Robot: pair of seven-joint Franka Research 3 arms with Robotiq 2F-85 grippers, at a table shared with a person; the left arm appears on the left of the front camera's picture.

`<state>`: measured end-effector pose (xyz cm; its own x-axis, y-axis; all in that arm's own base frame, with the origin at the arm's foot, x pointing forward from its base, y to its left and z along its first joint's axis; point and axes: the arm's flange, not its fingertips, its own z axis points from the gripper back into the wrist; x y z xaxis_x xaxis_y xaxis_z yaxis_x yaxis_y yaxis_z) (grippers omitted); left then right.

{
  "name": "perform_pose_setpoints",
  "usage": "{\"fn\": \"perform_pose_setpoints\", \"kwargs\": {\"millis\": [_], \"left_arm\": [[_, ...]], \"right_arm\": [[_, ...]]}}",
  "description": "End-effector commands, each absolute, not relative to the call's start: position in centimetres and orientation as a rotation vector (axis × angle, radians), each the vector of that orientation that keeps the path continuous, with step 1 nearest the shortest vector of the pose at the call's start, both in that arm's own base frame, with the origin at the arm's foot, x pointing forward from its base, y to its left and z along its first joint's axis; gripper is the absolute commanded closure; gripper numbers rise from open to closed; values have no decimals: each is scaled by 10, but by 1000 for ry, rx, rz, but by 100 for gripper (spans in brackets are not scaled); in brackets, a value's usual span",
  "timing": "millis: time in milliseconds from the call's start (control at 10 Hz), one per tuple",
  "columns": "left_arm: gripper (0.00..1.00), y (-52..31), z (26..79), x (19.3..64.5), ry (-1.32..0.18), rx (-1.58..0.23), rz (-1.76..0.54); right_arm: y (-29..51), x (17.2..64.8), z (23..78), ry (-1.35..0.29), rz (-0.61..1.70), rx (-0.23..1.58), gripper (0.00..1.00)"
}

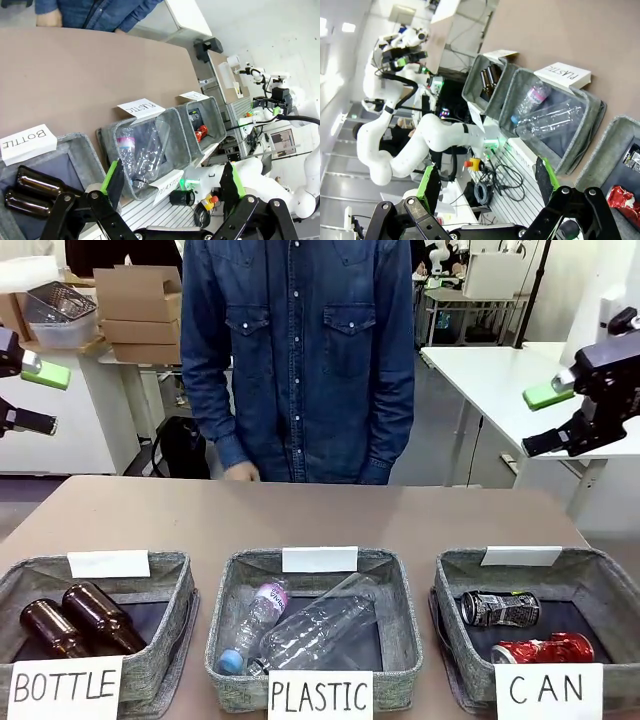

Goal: Sort the can waste into the basket.
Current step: Pick up the can waste from the table and place it in the right Fabric basket.

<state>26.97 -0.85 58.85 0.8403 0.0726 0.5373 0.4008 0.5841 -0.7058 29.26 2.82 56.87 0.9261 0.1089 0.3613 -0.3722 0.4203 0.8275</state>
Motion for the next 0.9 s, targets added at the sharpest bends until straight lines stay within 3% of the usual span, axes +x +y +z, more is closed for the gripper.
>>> {"fn": "perform_pose_setpoints", "kwargs": {"millis": [0,800], "left_arm": [[0,-4,589,271,-573,-945,-219],[0,-4,589,271,-573,-945,-219]], "right_arm": [[27,294,568,-282,322,1093,0],[27,294,568,-282,322,1093,0]]}}
